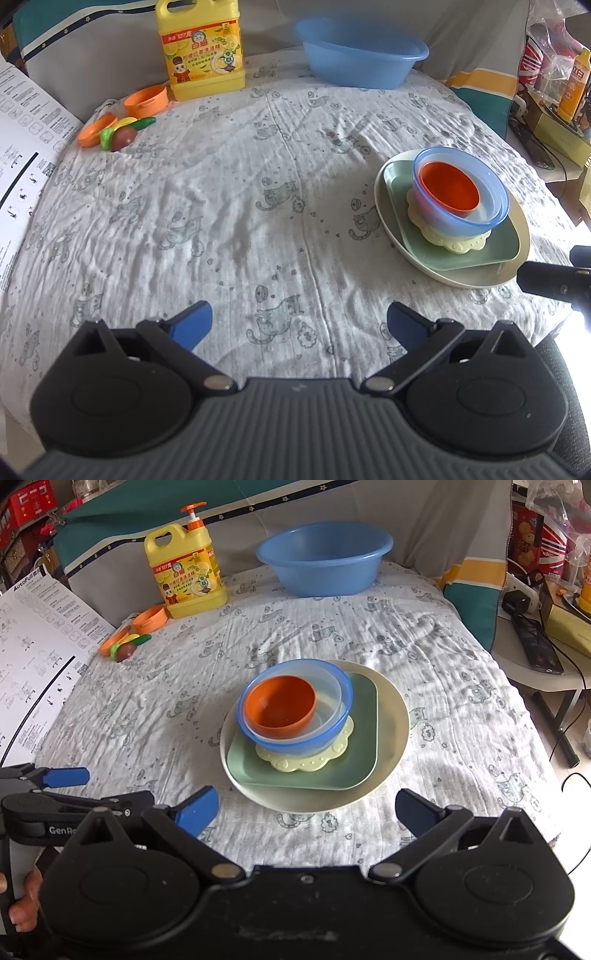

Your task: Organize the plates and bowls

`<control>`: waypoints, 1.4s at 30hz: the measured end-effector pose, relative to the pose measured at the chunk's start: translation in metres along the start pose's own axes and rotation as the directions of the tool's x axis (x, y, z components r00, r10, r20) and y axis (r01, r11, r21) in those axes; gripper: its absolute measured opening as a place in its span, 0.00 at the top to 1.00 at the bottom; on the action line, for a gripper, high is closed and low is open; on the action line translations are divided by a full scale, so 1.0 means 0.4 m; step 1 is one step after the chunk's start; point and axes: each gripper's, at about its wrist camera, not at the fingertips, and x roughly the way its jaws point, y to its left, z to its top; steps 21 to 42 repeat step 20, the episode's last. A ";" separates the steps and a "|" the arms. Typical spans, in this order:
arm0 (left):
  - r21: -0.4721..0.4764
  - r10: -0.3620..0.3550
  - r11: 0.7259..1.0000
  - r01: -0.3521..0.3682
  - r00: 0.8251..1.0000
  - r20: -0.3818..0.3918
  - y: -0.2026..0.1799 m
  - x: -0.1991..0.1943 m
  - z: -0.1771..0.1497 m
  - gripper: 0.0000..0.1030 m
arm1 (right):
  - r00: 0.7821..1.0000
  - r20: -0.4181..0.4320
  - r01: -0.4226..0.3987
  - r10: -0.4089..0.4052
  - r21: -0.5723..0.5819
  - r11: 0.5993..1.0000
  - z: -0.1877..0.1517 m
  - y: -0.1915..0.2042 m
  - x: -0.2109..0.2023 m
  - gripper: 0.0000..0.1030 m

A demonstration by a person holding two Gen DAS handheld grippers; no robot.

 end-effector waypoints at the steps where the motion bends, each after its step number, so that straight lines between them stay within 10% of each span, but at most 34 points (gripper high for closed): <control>1: 0.001 0.000 1.000 0.000 1.000 -0.001 -0.001 0.000 0.000 0.00 | 1.000 0.000 0.000 0.000 0.000 1.000 0.000 0.000 0.001 0.00; 42: 0.022 -0.008 1.000 0.008 1.000 -0.003 -0.005 0.004 0.001 0.00 | 1.000 0.002 0.024 -0.024 -0.005 1.000 0.007 0.003 0.007 0.00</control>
